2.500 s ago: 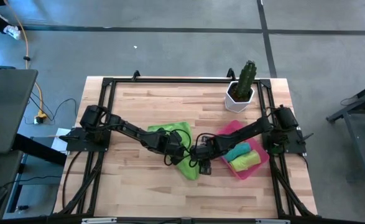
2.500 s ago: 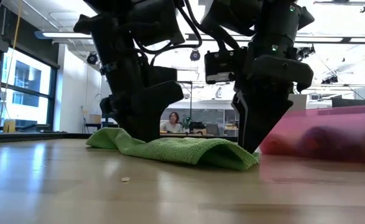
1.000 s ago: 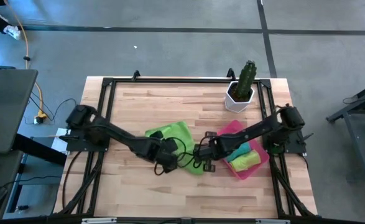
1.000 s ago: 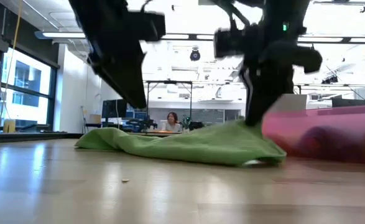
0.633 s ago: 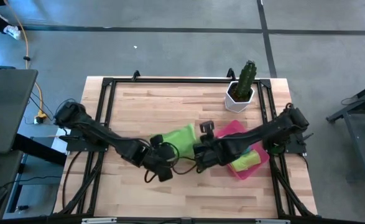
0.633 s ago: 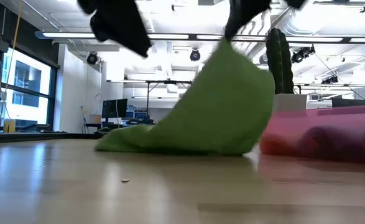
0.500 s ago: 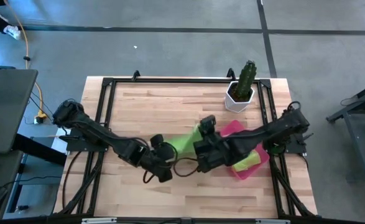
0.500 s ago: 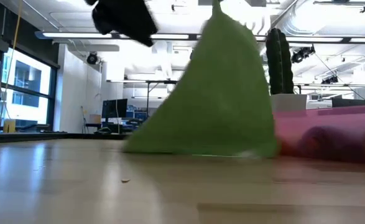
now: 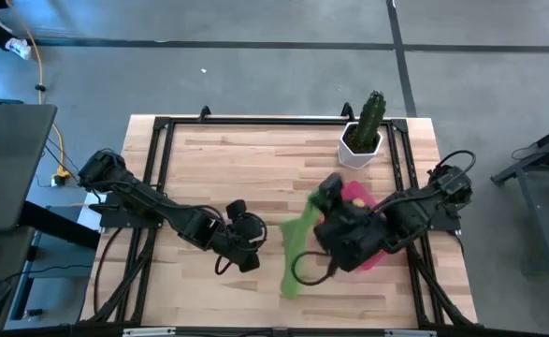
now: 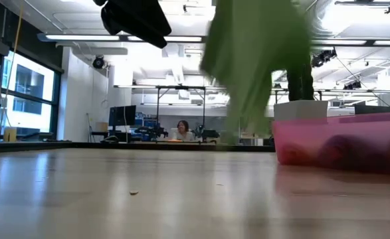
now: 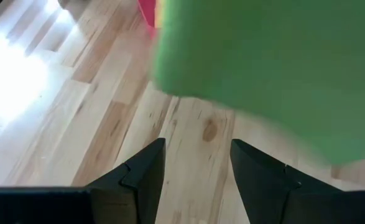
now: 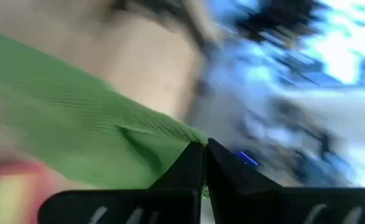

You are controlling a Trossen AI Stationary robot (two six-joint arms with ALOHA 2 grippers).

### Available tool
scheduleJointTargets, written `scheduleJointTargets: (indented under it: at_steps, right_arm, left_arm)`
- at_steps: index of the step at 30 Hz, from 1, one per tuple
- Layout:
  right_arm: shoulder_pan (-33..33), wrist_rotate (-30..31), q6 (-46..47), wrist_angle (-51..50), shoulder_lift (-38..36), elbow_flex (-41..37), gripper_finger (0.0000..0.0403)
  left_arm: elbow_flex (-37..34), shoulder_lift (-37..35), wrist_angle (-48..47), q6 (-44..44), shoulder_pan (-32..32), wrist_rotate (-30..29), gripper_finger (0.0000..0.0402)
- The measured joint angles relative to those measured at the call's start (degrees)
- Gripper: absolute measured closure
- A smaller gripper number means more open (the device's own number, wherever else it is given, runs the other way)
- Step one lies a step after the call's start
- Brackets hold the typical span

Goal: Roll microfiber towels into tight, uniform cylinder then place into a basket
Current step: Fold the green microfiber towel

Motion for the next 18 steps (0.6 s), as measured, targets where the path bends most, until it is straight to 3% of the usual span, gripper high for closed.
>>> scheduleJointTargets:
  at_steps: [3,5,7,10,12,14,16,18]
  right_arm:
    - [-0.17,17.85,4.07,0.8,0.0,0.42,0.0403]
    - [-0.5,22.99,3.84,5.07,-0.04,-0.21,0.0403]
    - [-0.53,19.07,0.79,8.91,-0.04,-0.76,0.0403]
    - [0.3,4.47,-4.81,10.58,0.02,-1.07,0.0403]
    - [0.69,-0.83,-6.29,9.87,0.02,-1.09,0.0403]
    - [0.98,0.09,-5.83,8.58,0.02,-1.09,0.0403]
    - [0.96,4.7,-3.25,6.81,0.02,-1.09,0.0403]
    - [0.52,3.49,0.09,6.35,0.02,-1.09,0.0403]
  left_arm:
    - [0.0,0.0,0.02,0.02,0.0,-0.3,0.0229]
    - [0.0,0.0,0.02,0.0,0.0,-0.71,0.0229]
    - [0.0,0.0,0.04,-0.02,0.0,-1.08,0.0229]
    - [0.0,0.0,0.03,-0.02,0.0,-1.25,0.0229]
    - [0.0,0.0,0.04,-0.05,-0.09,-1.25,0.0229]
    - [0.0,0.0,0.47,-0.04,-0.26,-1.6,0.0229]
    - [0.0,0.0,2.29,0.15,-0.26,-1.73,0.0229]
    - [-0.04,-0.36,5.03,1.69,-0.26,-2.05,0.0229]
